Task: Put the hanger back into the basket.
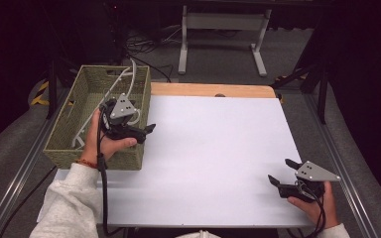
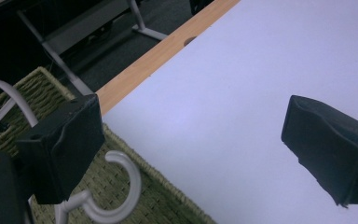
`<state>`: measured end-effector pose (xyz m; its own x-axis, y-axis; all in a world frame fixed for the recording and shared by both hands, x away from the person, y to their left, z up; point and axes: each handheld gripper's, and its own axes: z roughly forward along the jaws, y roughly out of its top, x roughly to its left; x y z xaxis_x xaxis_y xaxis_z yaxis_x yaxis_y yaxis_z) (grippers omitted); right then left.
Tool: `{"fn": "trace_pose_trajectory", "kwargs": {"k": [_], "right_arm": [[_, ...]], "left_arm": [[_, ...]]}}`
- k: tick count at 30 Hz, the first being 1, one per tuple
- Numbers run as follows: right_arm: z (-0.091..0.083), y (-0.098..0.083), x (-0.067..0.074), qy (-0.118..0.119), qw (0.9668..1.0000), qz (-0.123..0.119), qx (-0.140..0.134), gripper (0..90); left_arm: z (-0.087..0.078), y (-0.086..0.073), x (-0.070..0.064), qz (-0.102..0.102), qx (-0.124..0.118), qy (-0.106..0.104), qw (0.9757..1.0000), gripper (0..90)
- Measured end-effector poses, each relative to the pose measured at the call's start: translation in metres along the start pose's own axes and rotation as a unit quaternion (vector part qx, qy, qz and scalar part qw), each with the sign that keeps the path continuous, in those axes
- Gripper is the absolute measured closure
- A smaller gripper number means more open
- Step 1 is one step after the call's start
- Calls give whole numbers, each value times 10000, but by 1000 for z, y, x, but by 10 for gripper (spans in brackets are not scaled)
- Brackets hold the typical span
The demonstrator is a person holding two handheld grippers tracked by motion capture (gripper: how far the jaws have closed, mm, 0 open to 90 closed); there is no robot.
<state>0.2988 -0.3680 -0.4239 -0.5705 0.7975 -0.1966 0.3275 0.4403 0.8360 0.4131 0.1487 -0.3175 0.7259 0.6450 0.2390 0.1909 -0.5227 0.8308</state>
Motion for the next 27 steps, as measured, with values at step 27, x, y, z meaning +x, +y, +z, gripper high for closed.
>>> {"fn": "trace_pose_trajectory", "kwargs": {"k": [27], "right_arm": [[-1, 0, 0, -21, 10000, 0, -15, 197]], "left_arm": [[8, -25, -61, 679, 24, -762, 9948, 91]]}}
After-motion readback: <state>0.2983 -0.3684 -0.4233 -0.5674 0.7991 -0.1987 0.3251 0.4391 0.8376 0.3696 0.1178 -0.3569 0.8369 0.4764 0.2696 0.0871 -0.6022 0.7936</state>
